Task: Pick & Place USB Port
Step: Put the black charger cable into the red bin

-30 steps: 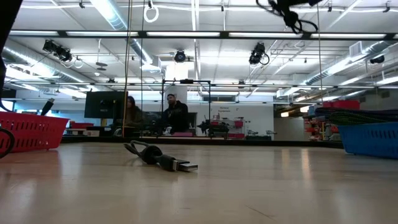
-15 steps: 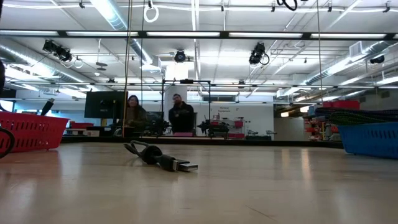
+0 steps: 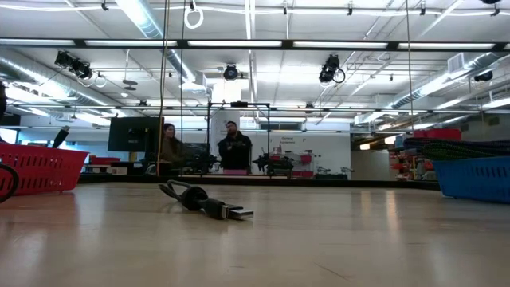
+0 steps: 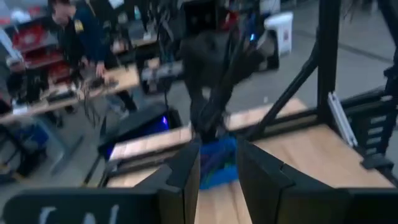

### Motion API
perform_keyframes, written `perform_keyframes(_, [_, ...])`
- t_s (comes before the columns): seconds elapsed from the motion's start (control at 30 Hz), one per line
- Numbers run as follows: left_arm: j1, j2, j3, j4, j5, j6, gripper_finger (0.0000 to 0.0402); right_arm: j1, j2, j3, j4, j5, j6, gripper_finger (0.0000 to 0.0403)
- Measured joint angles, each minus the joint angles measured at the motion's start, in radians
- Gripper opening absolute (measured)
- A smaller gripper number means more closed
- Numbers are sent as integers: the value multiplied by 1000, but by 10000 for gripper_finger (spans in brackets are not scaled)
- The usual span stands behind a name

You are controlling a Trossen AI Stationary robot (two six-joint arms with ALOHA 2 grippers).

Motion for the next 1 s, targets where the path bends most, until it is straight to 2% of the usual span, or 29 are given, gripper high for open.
perform_keyframes(0.23, [19, 24, -96, 162, 65, -1, 108, -57, 72, 1, 130, -56, 20, 0])
perform_keyframes(0.47, [17, 47, -109, 285, 86, 35, 108, -93, 180, 40, 174, -120, 53, 0])
perform_keyframes(0.67, [17, 56, -109, 298, 101, 50, 108, -107, 255, 107, 173, -176, 47, 0])
perform_keyframes(1.0, [16, 55, -109, 307, 109, 52, 108, -116, 332, 160, 173, -183, 37, 0])
